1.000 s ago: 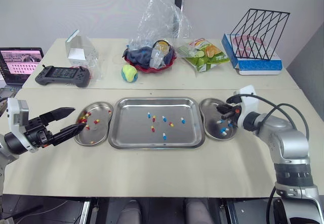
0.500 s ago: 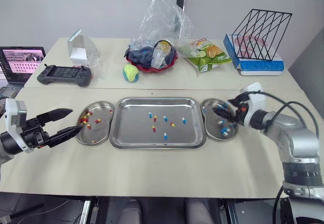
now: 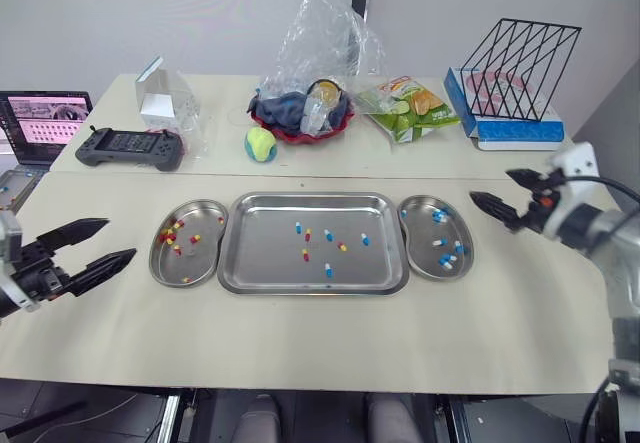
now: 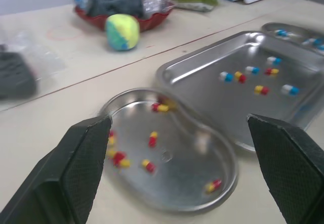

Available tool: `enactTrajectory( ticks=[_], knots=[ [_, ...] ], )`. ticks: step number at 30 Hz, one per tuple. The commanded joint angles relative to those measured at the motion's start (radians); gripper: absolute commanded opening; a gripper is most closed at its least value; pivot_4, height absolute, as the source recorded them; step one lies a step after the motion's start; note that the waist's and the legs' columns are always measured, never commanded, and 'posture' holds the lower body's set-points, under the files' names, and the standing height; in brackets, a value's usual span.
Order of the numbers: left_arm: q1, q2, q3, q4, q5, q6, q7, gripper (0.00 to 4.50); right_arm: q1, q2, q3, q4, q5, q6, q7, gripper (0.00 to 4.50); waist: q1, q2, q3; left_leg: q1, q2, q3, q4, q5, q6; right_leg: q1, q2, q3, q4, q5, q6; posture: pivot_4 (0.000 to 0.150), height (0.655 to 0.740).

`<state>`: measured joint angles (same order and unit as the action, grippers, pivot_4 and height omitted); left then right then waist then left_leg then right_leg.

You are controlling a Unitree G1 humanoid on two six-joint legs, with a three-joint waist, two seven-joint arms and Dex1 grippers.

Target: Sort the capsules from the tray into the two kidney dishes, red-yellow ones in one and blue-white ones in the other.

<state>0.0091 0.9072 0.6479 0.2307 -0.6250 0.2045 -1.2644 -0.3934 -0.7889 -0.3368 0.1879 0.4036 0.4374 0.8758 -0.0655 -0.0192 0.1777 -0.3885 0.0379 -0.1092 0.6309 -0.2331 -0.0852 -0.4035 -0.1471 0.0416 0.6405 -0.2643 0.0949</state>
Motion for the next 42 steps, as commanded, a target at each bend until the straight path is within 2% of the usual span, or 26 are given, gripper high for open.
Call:
enactTrajectory(
  ticks=[1,9,22,32,38,40,42],
  knots=[
    [0.011,-0.006,0.035,0.023,0.015,-0.056,0.014,4.5,0.039,-0.012,-0.08,0.017,0.06,-0.042,0.053,4.47,0.0,0.0,0.0,0.0,0.0,0.0,0.0,0.0,0.0,0.0,0.0,0.0,0.0,0.0,0.0,0.15,0.738],
    [0.041,-0.022,0.067,0.065,0.027,-0.118,0.04,4.5,0.139,0.042,-0.14,0.092,0.072,-0.117,0.03,4.47,-0.003,0.0,0.0,0.002,0.0,0.0,0.0,0.0,0.0,0.002,0.0,0.0,0.002,0.0,0.0,0.15,0.738],
    [0.02,-0.024,0.049,0.082,0.027,-0.124,0.051,4.5,0.141,0.037,-0.124,0.136,0.04,-0.178,-0.007,4.47,-0.001,0.0,0.0,0.002,0.0,0.0,0.001,0.0,0.0,0.002,0.0,0.0,0.002,0.0,0.0,0.15,0.738],
    [-0.005,-0.008,0.018,0.068,0.029,-0.093,0.024,4.5,0.137,0.039,-0.068,0.055,0.036,-0.095,-0.032,4.47,-0.002,0.0,0.0,0.002,0.0,0.0,0.001,0.0,0.0,0.002,0.0,0.0,0.002,0.0,0.0,0.15,0.738],
    [-0.032,-0.008,0.02,0.056,0.017,-0.081,0.041,4.5,0.097,0.02,0.01,0.031,-0.034,-0.089,-0.064,4.47,-0.002,0.0,0.0,0.002,0.0,0.0,0.001,0.0,-0.001,0.002,0.0,0.0,0.002,0.0,0.0,0.15,0.738],
    [-0.046,-0.011,0.025,0.061,0.012,-0.077,0.055,4.5,0.088,0.012,0.071,-0.042,-0.055,-0.047,-0.06,4.47,-0.003,0.0,0.0,0.002,0.0,0.0,0.001,0.0,-0.001,0.002,0.0,0.0,0.002,0.0,0.0,0.15,0.738],
    [-0.032,-0.016,0.024,0.036,0.016,-0.076,0.055,4.5,0.006,0.034,0.121,-0.132,-0.031,0.053,-0.092,4.47,-0.006,0.0,0.0,0.002,0.0,0.0,0.001,0.0,-0.001,0.002,0.0,0.0,0.003,0.0,0.0,0.15,0.738]
  ],
)
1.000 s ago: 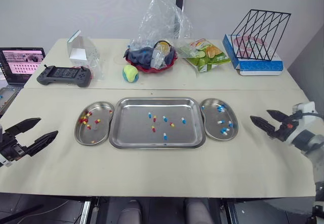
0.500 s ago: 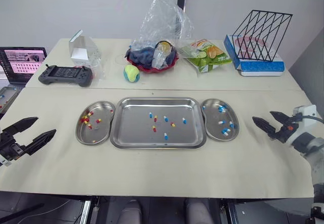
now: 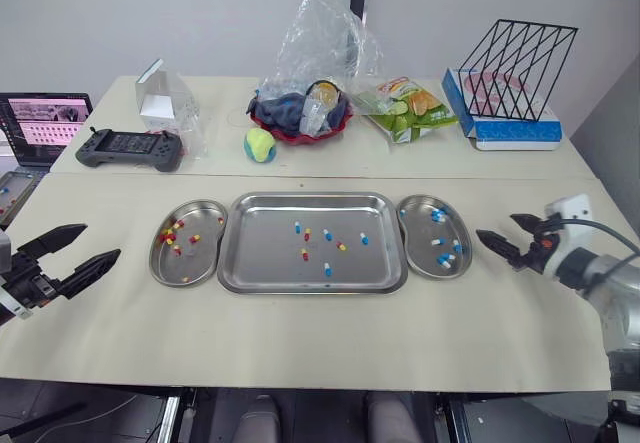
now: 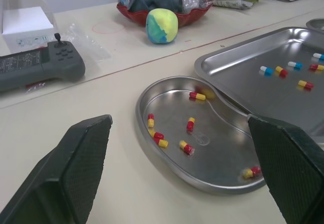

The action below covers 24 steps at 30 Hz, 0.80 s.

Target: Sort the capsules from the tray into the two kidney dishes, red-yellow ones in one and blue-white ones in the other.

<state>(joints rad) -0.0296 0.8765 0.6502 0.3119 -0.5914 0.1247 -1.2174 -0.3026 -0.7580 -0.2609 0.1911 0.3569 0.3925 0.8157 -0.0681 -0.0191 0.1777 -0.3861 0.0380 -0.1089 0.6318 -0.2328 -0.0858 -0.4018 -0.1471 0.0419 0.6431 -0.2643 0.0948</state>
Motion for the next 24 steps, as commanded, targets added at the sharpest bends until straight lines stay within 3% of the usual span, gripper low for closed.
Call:
enactTrajectory(
  ticks=[1,7,18,24],
  knots=[
    [0.021,0.012,0.016,-0.07,-0.01,-0.002,0.003,4.5,-0.143,0.018,0.081,-0.179,0.019,0.171,-0.064,4.47,-0.009,0.0,0.0,0.0,0.0,0.0,0.0,0.0,0.0,0.0,0.0,0.0,0.0,0.0,0.0,0.15,0.738],
    [0.041,0.027,0.006,-0.172,-0.017,0.023,-0.002,4.5,-0.442,0.207,0.263,-0.256,0.0,0.562,-0.261,4.47,-0.026,0.0,0.0,0.0,0.001,-0.001,-0.001,0.001,-0.001,-0.002,0.001,0.0,0.003,-0.001,-0.001,0.15,0.738],
    [0.115,-0.004,0.033,-0.242,-0.028,0.052,0.022,4.5,-0.57,0.53,0.479,-0.178,-0.12,0.64,-0.446,4.47,-0.025,0.0,0.0,-0.002,0.001,-0.001,-0.002,0.001,-0.001,-0.004,0.001,-0.001,0.005,-0.001,-0.001,0.15,0.738],
    [0.143,-0.012,0.052,-0.27,-0.037,0.064,0.036,4.5,-0.582,0.602,0.52,-0.15,-0.157,0.633,-0.474,4.47,-0.028,0.0,0.0,-0.002,0.002,-0.001,-0.002,0.001,-0.001,-0.004,0.001,-0.001,0.005,-0.001,-0.001,0.15,0.738]
  ],
)
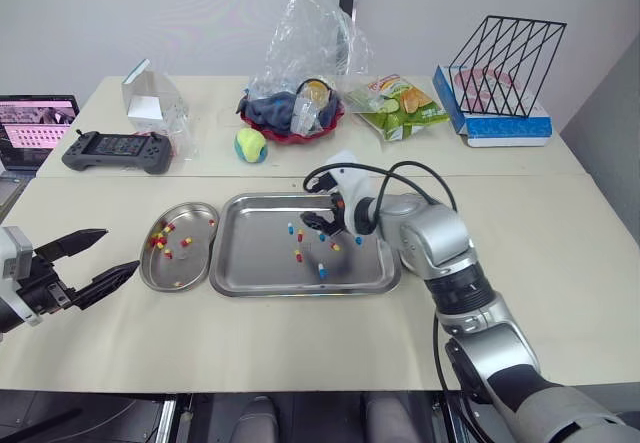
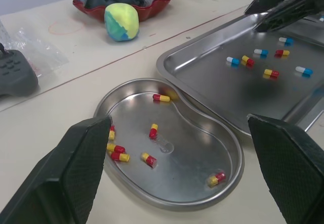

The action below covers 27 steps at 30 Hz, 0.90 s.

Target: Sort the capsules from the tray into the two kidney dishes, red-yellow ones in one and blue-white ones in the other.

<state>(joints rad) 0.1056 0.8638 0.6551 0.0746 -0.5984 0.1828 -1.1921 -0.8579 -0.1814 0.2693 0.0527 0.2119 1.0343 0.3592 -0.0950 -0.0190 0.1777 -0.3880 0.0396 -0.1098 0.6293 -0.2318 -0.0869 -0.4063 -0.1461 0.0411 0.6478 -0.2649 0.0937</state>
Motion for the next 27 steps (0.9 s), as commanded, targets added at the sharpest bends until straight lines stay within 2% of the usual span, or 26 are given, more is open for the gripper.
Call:
enactTrajectory(
  ticks=[1,6,11,18,23,27],
  knots=[
    [0.012,-0.001,0.051,-0.036,-0.033,0.008,0.014,4.5,-0.032,0.05,0.0,0.003,-0.022,-0.017,-0.028,4.47,-0.002,0.0,0.0,0.0,0.0,0.0,0.0,0.0,0.0,0.0,0.0,0.0,0.0,0.0,0.0,0.15,0.738],
    [0.025,-0.005,0.057,-0.047,-0.045,0.02,0.029,4.5,-0.033,0.158,0.066,0.097,-0.065,-0.112,-0.039,4.47,-0.007,0.0,0.0,0.002,0.001,0.0,-0.001,0.0,0.0,0.0,0.001,0.0,0.0,0.0,0.0,0.15,0.738],
    [0.044,-0.013,0.052,-0.052,-0.042,0.014,0.032,4.5,-0.064,0.201,0.075,0.2,-0.098,-0.186,-0.029,4.47,-0.011,0.0,0.0,0.002,0.002,0.0,-0.002,0.0,0.0,0.0,0.002,0.0,0.0,0.0,0.0,0.15,0.738],
    [0.06,-0.014,0.059,-0.061,-0.046,0.015,0.038,4.5,-0.057,0.233,0.066,0.26,-0.114,-0.19,-0.028,4.47,-0.006,-0.001,0.0,0.003,0.002,0.0,-0.002,0.0,0.0,0.0,0.002,0.0,0.0,0.0,0.0,0.15,0.738],
    [0.063,-0.012,0.055,-0.062,-0.045,0.02,0.041,4.5,-0.058,0.245,0.041,0.306,-0.12,-0.188,-0.034,2.99,-0.006,-0.001,0.0,0.003,0.003,0.0,-0.002,0.0,0.0,0.0,0.003,0.0,0.0,0.0,0.0,0.15,0.738],
    [0.059,-0.01,0.048,-0.063,-0.046,0.024,0.042,4.5,-0.06,0.254,0.028,0.32,-0.128,-0.184,-0.045,2.99,-0.006,-0.001,0.0,0.003,0.003,0.0,-0.002,0.0,0.0,0.0,0.003,0.0,0.0,0.0,0.0,0.15,0.738]
  ],
)
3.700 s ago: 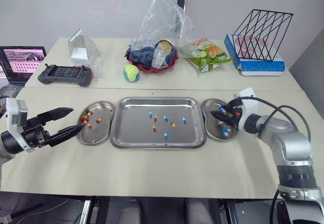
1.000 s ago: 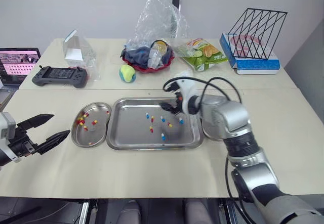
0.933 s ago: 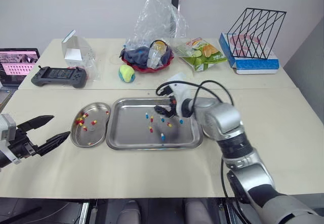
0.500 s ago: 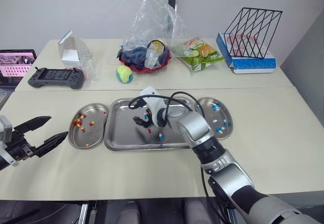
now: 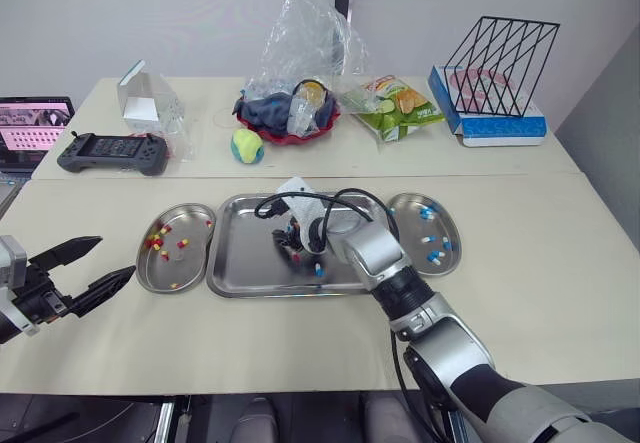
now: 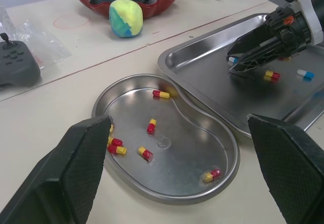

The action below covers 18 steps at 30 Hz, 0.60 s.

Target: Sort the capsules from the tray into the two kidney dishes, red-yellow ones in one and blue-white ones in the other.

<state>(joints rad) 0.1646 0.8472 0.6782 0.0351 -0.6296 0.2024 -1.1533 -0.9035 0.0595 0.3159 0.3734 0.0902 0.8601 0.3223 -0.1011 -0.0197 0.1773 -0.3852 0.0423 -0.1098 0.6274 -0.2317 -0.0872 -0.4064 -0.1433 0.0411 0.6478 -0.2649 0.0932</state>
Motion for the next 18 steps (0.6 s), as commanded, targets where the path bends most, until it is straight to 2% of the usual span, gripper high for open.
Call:
enactTrajectory(
  ticks=[1,6,9,15,18],
  knots=[
    [-0.001,0.007,0.024,-0.023,-0.014,0.004,0.003,4.5,-0.013,0.015,-0.022,-0.001,-0.009,-0.008,-0.009,2.99,0.0,0.0,0.0,0.0,0.0,0.0,0.0,0.0,0.0,0.0,0.0,0.0,0.0,0.0,0.0,0.15,0.738],
    [-0.018,0.01,0.028,-0.023,-0.023,0.01,0.009,4.5,0.007,0.017,-0.006,-0.015,-0.019,0.007,0.005,2.99,0.0,0.0,0.0,0.0,0.0,0.0,0.0,0.0,0.0,0.0,0.0,0.0,0.0,0.0,0.0,0.15,0.738],
    [-0.024,0.014,0.033,-0.027,-0.025,0.017,0.008,4.5,0.016,0.013,0.003,-0.023,-0.03,0.018,0.004,2.16,0.0,0.0,0.0,0.0,0.0,0.0,0.0,0.0,0.0,0.0,0.0,0.0,0.0,0.0,0.0,0.15,0.738],
    [-0.042,0.013,0.04,-0.034,-0.036,0.027,0.016,4.5,0.006,0.015,-0.001,-0.027,-0.036,0.002,0.024,0.09,0.0,0.0,0.0,0.001,0.001,0.0,0.0,0.0,0.0,0.0,0.0,0.0,0.0,0.0,0.0,0.15,0.738],
    [-0.044,0.013,0.038,-0.035,-0.035,0.029,0.017,4.5,-0.005,0.016,-0.022,-0.032,-0.026,-0.012,0.033,0.03,0.0,0.0,0.0,0.001,0.0,0.0,0.0,0.0,0.0,0.0,0.0,0.0,0.0,0.0,0.0,0.15,0.738]
  ],
)
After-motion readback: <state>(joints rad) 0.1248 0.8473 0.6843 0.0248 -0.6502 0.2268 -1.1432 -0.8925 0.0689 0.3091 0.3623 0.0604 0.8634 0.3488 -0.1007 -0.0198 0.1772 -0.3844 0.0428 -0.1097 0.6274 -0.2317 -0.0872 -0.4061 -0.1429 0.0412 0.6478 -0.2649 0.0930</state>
